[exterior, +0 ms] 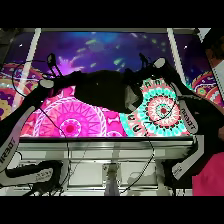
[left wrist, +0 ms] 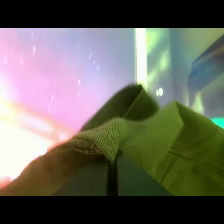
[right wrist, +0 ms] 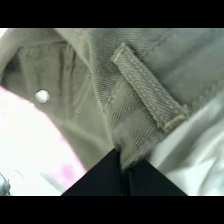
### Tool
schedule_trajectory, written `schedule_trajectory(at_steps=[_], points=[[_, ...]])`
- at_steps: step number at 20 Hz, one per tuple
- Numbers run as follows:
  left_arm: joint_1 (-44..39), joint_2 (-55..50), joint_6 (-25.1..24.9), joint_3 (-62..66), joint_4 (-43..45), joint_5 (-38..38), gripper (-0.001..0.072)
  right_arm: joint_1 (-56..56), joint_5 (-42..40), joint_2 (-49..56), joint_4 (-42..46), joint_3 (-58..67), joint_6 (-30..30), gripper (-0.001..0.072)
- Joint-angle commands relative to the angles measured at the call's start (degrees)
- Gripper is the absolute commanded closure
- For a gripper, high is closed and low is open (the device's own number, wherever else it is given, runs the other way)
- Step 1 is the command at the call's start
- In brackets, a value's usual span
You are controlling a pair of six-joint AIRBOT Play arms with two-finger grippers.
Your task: Fold the clothes and pants, and hang the long-sleeved shirts on hangers.
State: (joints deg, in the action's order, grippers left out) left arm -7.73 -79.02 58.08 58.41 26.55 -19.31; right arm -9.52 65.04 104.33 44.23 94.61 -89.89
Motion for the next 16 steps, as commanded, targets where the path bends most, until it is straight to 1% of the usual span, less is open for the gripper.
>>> schedule_trajectory(at_steps=[1, 3, 5, 7, 9, 10, 11, 13, 14, 16], points=[[2.93, 6.58, -2.89, 1.79, 0.02, 0.2, 0.0692, 2.12, 9.35, -5.6, -0.5, 5.79, -0.02, 0.0695], [4.2, 10.73, -3.15, 3.04, 0.55, 0.24, 0.0692, 3.1, 13.68, -8.87, -0.46, 11.61, -0.04, 0.0695], [4.35, 13.92, -4.61, 3.96, 0.48, 0.33, 0.0691, 3.41, 15.34, -11.45, -0.39, 16.59, -0.61, 0.0696], [4.11, 15.52, -4.57, 4.79, -0.66, 0.5, 0.0692, 3.41, 15.21, -12.92, -0.28, 19.98, -1.14, 0.0696], [4.09, 15.58, -4.57, 6.38, -5.38, 2.99, 0.0691, 3.41, 12.26, -13.0, -0.24, 21.2, -2.38, 0.0696], [4.07, 15.26, -4.57, 7.3, -9.31, 4.98, 0.0692, 3.32, 8.22, -12.59, 0.13, 21.2, -2.45, 0.0697], [4.09, 14.25, -4.59, 9.07, -13.14, 5.07, 0.0693, 3.06, 3.06, -11.91, 0.2, 21.18, -2.49, 0.0697], [3.65, 10.54, -4.57, 14.43, -14.27, 3.13, 0.0694, 2.16, -11.08, -9.79, 0.0, 21.16, -2.34, 0.0699], [3.28, 7.67, -4.57, 18.47, -14.34, 1.57, 0.0694, 1.77, -19.04, -8.59, -0.07, 21.16, -2.03, 0.0699], [3.06, 1.27, -4.55, 27.69, -16.9, -1.49, 0.0693, 1.75, -32.11, -6.58, -2.43, 21.22, -2.05, 0.07]])
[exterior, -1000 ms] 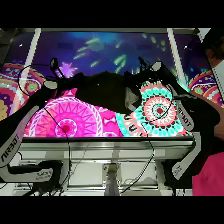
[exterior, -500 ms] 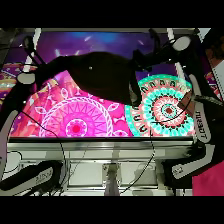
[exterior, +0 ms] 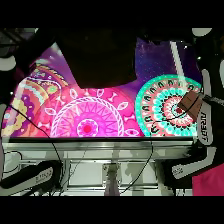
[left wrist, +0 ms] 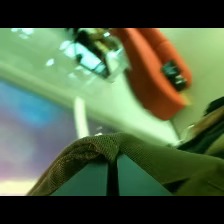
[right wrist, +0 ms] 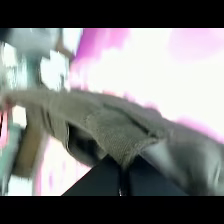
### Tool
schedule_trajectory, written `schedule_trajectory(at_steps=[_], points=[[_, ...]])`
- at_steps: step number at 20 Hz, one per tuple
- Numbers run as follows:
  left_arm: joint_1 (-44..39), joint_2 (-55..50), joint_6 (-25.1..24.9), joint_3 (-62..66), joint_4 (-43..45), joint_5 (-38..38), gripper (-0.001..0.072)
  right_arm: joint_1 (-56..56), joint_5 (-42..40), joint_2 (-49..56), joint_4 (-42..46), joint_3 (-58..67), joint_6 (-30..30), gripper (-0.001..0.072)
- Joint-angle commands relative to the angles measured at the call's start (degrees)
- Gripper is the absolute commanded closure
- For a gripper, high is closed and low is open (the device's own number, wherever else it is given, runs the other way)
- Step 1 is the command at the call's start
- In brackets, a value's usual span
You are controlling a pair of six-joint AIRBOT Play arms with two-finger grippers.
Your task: Fold the clothes and pants, and hang the long-sleeved shirts on hangers.
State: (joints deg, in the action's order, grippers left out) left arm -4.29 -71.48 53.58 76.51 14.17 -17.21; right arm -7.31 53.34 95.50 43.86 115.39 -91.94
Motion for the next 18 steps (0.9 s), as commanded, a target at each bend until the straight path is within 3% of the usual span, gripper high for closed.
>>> schedule_trajectory(at_steps=[1, 3, 5, 7, 9, 11, 15, 18], points=[[-0.35, -9.73, -0.02, 14.8, -5.29, -5.46, 0.0694, -0.24, -24.96, 2.95, -4.5, 0.5, -0.02, 0.0699], [-0.33, -15.19, -0.04, 23.34, -5.25, -9.25, 0.0694, 0.39, -28.46, 3.67, -6.43, 0.85, 0.04, 0.07], [-0.33, -17.79, -0.13, 27.19, -4.5, -13.86, 0.0693, 1.55, -24.41, 3.67, -5.66, 0.85, 0.09, 0.0699], [0.04, -17.99, 0.13, 27.21, 5.99, -18.97, 0.0694, 3.72, -14.73, 3.67, -2.78, 0.85, 0.07, 0.0698], [0.59, -17.97, 7.96, 27.17, 19.69, -26.86, 0.0695, 6.05, -2.05, 3.67, -1.11, 0.83, 0.07, 0.0698], [0.46, -17.53, 11.21, 26.1, 28.3, -33.29, 0.0695, 7.54, 9.05, 3.39, 1.05, 0.02, 0.83, 0.07], [0.48, -10.99, 11.26, 14.27, 32.72, -38.95, 0.0696, 5.86, 20.68, -1.03, 5.64, -7.45, 3.63, 0.07], [0.48, 1.33, 11.19, -4.55, 33.42, -37.22, 0.0696, 3.15, 19.76, -10.25, 8.11, -21.88, 4.17, 0.07]])
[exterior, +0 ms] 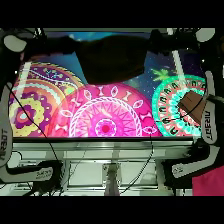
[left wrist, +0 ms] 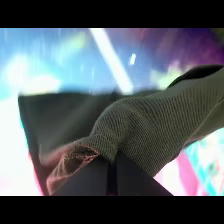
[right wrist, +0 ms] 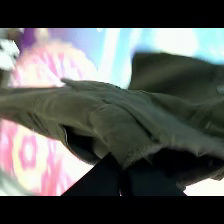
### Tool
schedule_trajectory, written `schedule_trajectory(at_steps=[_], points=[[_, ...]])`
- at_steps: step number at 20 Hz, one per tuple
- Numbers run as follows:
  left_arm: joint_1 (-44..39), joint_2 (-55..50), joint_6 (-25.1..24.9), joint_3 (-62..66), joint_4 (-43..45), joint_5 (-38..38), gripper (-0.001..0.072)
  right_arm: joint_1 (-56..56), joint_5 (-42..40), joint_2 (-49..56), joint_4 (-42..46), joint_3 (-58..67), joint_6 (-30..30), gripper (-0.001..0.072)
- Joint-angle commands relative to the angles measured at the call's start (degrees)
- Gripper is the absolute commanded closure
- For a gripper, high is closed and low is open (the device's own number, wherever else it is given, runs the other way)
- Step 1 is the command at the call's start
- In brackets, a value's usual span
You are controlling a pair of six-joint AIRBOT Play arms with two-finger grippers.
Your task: Fold the clothes and pants, and hang the long-sleeved shirts on hangers.
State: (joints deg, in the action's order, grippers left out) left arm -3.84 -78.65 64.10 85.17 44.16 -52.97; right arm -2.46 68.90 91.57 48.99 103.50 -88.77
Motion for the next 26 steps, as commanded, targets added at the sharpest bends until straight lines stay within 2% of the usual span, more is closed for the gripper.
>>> schedule_trajectory(at_steps=[1, 4, 9, 11, 13, 14, 17, 22, 24, 26], points=[[0.02, 13.03, 0.57, -19.45, 3.45, -0.76, 0.0696, -2.47, 2.91, -10.45, 3.39, -16.17, 0.92, 0.07], [-0.09, 25.79, -0.09, -35.82, 3.37, -0.68, 0.0695, -3.43, -1.16, -22.36, 3.5, -34.71, -1.66, 0.07], [-3.91, 40.92, 4.81, -52.39, 3.96, -0.63, 0.0695, -9.51, -4.02, -40.19, 3.23, -62.71, -13.62, 0.0699], [-6.19, 43.67, 6.95, -53.59, 9.14, -0.46, 0.0695, -11.74, -5.64, -44.54, 2.51, -68.04, -17.88, 0.07], [-7.56, 43.63, 10.27, -52.74, 10.05, 2.05, 0.0695, -12.57, -8.31, -46.23, 1.16, -68.35, -18.38, 0.0699], [-8.2, 42.86, 10.29, -51.93, 9.42, 4.07, 0.0695, -12.52, -10.45, -46.1, 0.63, -67.6, -18.67, 0.0699], [-11.02, 35.01, 10.32, -44.72, 9.16, 10.19, 0.0695, -11.5, -19.63, -43.56, 0.74, -66.23, -20.59, 0.07], [-17.27, 9.33, 10.03, -22.71, 9.16, 11.41, 0.0694, -7.41, -34.47, -36.61, 1.38, -66.25, -23.74, 0.07], [-19.69, 0.0, 10.05, -15.41, 9.14, 13.88, 0.0694, -6.29, -38.69, -34.62, 5.05, -66.25, -28.7, 0.07], [-21.24, -6.67, 10.05, -10.36, 9.16, 18.29, 0.0694, -6.12, -38.99, -33.24, 13.16, -66.29, -37.64, 0.07]])
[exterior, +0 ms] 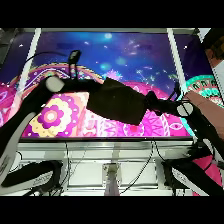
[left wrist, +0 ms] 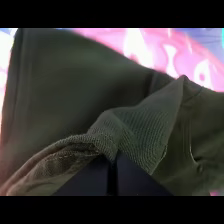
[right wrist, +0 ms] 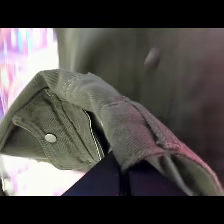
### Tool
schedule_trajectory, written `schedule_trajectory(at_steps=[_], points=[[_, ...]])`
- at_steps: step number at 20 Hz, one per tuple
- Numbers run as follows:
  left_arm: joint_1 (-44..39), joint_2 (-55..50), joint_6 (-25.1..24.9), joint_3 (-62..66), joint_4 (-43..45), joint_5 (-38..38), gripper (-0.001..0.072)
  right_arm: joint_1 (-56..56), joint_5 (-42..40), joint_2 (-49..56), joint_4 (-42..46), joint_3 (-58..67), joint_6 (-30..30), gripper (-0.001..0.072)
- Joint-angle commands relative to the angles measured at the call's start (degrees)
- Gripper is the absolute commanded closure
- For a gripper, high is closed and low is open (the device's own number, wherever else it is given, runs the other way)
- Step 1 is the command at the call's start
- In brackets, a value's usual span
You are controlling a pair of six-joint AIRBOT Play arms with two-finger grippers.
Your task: Fold the clothes and pants, and hang the long-sleeved shirts on hangers.
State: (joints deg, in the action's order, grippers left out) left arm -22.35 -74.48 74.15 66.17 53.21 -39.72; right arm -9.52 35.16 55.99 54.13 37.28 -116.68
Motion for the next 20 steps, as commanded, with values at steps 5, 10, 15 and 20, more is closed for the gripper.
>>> schedule_trajectory(at_steps=[5, 10, 15, 20], points=[[-4.37, -18.34, 0.0, 9.88, 0.35, 24.85, 0.0496, 0.92, -9.97, 5.88, 13.09, -0.07, -14.4, 0.0544], [-3.19, -17.27, 0.04, 9.88, 0.31, 29.88, 0.0015, 1.55, -8.9, 6.58, 16.31, 0.76, -9.14, 0.0128], [2.91, -4.39, -0.04, 9.88, 2.56, 13.07, 0.0017, 15.45, 23.17, 10.03, 7.65, 4.9, 20.9, 0.0129], [7.08, 7.32, -3.93, 9.88, 2.56, 4.94, 0.0017, 23.71, 41.53, 22.77, -16.65, 12.28, 40.63, 0.0096]])
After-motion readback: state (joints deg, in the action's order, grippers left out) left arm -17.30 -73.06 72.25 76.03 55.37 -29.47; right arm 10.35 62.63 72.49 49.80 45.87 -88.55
